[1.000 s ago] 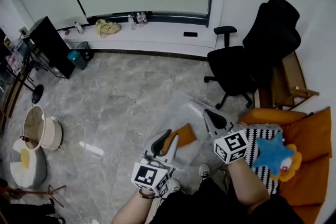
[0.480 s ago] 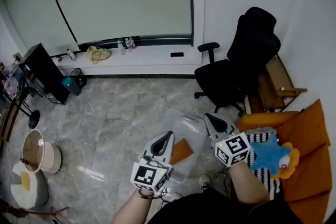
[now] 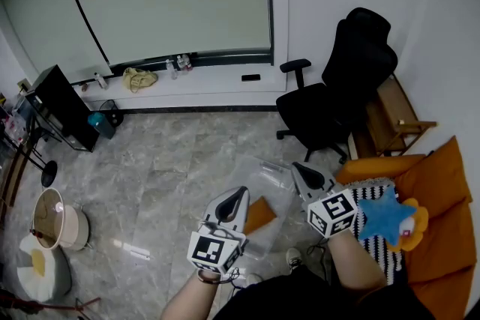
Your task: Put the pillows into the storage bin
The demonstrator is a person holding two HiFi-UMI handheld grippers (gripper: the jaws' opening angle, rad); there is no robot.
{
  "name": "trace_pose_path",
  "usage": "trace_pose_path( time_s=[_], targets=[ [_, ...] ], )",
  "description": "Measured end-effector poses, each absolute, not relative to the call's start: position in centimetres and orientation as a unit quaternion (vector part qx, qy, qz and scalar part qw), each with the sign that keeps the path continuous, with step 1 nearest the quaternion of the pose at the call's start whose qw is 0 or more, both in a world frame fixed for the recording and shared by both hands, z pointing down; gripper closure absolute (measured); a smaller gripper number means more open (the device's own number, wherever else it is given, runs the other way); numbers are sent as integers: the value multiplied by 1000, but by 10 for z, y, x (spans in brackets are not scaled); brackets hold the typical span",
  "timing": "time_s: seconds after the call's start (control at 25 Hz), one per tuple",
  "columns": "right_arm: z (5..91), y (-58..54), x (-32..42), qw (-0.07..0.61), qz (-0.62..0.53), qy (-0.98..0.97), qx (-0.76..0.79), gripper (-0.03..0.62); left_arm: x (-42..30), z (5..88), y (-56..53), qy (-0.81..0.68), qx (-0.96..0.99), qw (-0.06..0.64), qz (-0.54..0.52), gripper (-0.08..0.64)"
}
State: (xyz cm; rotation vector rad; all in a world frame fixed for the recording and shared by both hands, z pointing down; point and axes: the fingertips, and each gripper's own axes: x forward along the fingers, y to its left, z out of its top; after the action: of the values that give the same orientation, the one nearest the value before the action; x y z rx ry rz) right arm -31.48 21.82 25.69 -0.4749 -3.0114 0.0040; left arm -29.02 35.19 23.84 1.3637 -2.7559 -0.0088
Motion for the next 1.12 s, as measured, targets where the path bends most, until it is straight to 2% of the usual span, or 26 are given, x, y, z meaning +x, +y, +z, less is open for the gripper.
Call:
trace_pose_path(
  time_s=[0.36,0.72,1.12],
  targets=[
    [259,212,-286,43,13,-991,-127,589,-268,253,349,-881,470,53,2,554],
    [274,176,-221,47,35,-997,-47,586,-228,271,312,-840,539,65,-12,552],
    [281,111,-140,47,47,-997,28,498,-173,268,244,-802,595,35,-29,551]
  ],
)
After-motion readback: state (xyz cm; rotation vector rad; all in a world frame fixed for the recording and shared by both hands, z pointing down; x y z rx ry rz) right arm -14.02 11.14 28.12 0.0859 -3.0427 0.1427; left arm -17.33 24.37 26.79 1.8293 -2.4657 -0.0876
